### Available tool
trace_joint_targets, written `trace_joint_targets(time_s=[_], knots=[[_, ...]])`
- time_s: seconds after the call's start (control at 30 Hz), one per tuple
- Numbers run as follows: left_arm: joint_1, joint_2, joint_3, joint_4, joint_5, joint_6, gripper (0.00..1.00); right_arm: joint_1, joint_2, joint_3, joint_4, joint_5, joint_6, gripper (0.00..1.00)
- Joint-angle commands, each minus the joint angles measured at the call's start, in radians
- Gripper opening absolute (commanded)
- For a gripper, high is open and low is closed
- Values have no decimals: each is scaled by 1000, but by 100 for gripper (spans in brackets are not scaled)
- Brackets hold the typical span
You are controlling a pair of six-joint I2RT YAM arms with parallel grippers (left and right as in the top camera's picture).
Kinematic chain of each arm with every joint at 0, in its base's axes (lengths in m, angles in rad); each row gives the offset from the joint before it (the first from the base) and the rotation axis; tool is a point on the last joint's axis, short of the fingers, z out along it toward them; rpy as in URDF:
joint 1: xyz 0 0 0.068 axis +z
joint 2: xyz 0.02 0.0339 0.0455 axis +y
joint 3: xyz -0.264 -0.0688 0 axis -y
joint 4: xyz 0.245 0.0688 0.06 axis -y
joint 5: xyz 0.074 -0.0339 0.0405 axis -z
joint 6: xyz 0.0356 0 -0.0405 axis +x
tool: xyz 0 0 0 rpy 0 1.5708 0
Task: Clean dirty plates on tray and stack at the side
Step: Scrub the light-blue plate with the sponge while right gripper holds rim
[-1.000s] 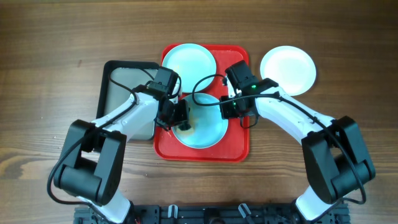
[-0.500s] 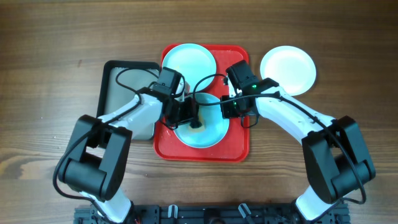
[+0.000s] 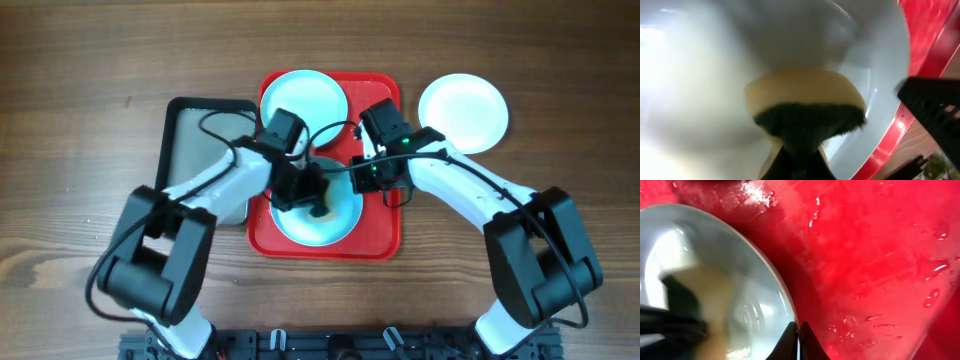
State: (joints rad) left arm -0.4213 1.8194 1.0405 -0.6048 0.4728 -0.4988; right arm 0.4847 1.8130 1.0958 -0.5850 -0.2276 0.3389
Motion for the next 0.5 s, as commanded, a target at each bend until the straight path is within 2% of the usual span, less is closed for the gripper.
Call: trace_joint_targets(time_s=[0.0, 0.2, 0.33, 0.47], knots=[[56, -108, 42, -31, -87, 64, 4, 3, -17, -8, 5, -21, 5, 4], [59, -121, 35, -119, -192, 76, 4, 3, -17, -8, 12, -21, 5, 4], [31, -119, -12, -117, -300, 76, 4, 3, -17, -8, 11, -21, 5, 4], [24, -119, -60, -83, -326, 72, 4, 3, -17, -8, 11, -21, 5, 5]])
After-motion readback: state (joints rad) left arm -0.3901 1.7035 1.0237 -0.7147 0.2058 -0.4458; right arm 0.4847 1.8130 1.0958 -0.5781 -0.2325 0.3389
